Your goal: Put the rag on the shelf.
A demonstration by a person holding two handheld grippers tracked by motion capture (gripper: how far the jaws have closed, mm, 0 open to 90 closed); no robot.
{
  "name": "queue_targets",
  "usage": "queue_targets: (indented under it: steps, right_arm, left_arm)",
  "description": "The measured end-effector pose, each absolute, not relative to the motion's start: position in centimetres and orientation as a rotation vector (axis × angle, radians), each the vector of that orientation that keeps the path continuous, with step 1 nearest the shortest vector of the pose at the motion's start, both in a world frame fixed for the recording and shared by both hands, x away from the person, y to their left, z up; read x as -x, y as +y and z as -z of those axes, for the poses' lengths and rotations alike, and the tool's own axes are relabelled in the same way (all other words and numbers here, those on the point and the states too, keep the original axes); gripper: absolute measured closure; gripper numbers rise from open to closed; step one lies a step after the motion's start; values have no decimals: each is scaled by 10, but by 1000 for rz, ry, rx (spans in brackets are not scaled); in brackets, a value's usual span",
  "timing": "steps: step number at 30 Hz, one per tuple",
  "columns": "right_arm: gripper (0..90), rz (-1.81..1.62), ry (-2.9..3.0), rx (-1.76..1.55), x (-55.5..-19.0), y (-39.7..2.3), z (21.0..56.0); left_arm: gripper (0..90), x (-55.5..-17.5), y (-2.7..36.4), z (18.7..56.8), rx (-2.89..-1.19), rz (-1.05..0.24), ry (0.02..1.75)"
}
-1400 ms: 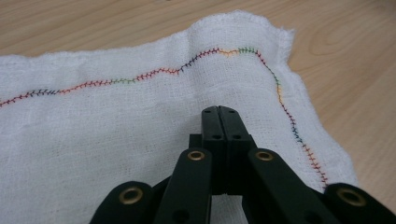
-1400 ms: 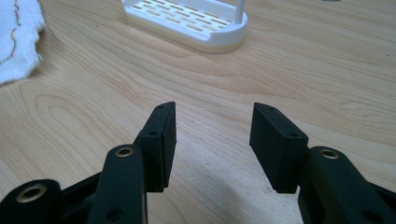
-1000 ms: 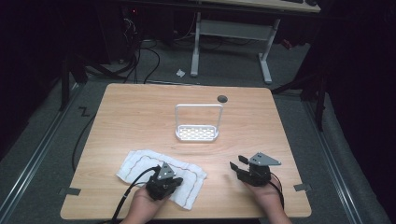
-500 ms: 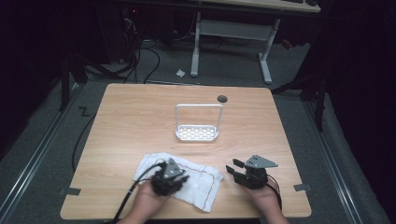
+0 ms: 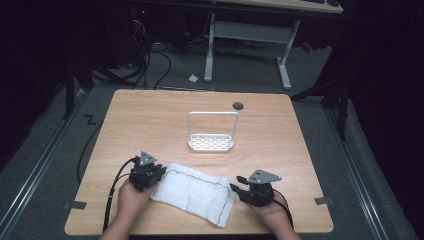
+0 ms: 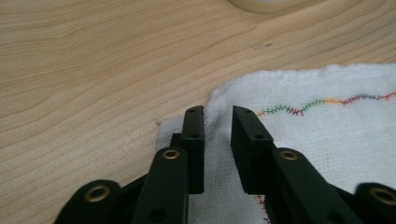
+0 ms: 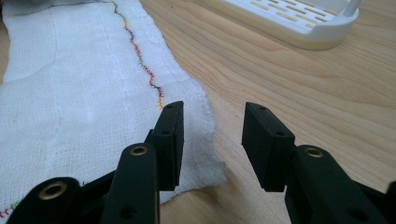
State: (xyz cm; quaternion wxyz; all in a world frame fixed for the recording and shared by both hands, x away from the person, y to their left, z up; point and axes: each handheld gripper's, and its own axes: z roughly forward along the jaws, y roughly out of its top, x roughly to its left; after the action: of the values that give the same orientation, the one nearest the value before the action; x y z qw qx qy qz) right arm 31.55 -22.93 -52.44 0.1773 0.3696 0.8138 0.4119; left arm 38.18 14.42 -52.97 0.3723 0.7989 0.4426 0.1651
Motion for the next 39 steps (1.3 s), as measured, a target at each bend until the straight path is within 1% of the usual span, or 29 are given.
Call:
queue_targets:
  steps: [2, 4, 9, 13, 20, 24, 26, 29, 30, 34, 35, 39]
  right_arm:
    - [590, -1166, 2303, -1050, -316, -230, 525]
    - [591, -1164, 2304, -1049, -316, -229, 525]
    - [591, -1174, 2306, -1055, -318, -229, 526]
    - [564, -1194, 2315, -1072, -322, -225, 527]
    - [544, -1146, 2399, -1076, -330, -211, 537]
    - [555, -1158, 2410, -1092, -333, -209, 537]
    - [594, -1156, 2416, -1083, -332, -209, 537]
    - [796, -1149, 2457, -1057, -331, -207, 536]
    - [821, -1140, 2466, -1040, -329, -205, 535]
    - [831, -1087, 2461, -1051, -319, -209, 532]
    - [831, -1085, 2462, -1066, -316, -213, 532]
    - [829, -1063, 2452, -1116, -297, -236, 530]
  left_arm:
    - [871, -381, 144, 529, -2054, -437, 1123]
    - [888, -378, 143, 529, -2053, -451, 1103]
    - [891, -369, 148, 515, -1954, -486, 1069]
    - [890, -366, 151, 516, -1919, -474, 1073]
    - [891, -371, 160, 526, -1921, -486, 1152]
    - [891, -373, 160, 531, -1954, -510, 1183]
    - [891, -373, 159, 534, -1964, -517, 1196]
    - [891, -374, 156, 534, -1972, -529, 1197]
    - [892, -374, 155, 535, -1970, -530, 1198]
    - [891, -381, 145, 534, -1981, -510, 1188]
    - [891, -386, 130, 533, -2016, -516, 1151]
    - [891, -398, 95, 532, -2051, -489, 1084]
